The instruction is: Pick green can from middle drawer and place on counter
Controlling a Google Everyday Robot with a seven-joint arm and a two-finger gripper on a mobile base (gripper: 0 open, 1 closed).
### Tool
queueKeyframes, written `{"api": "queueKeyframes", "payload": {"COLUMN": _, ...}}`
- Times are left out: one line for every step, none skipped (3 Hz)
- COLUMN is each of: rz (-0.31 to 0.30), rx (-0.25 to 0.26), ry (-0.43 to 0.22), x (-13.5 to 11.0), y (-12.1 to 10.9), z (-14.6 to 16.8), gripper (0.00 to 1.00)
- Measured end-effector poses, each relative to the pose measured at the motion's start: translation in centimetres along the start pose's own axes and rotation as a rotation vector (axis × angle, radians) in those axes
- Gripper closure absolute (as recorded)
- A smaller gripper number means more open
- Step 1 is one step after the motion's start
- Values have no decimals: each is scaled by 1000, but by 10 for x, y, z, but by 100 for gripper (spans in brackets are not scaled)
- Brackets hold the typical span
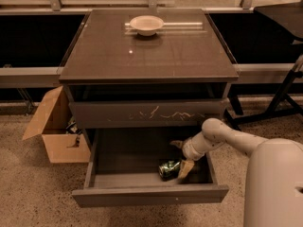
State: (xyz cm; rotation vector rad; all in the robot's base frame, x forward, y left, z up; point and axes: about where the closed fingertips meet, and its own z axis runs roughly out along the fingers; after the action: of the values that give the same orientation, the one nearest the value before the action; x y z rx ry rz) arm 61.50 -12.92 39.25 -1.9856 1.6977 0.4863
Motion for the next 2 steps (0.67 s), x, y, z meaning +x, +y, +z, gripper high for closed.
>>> {"api": "queueKeyframes", "payload": {"rz": 10, "rx": 6, "ry": 7, "x": 2, "y": 2, "z": 11, "gripper": 40}}
{"api": "queueKeyframes", "payload": {"rz": 14, "rx": 8, "ry": 9, "x": 1, "y": 5, "z": 13, "gripper": 62}}
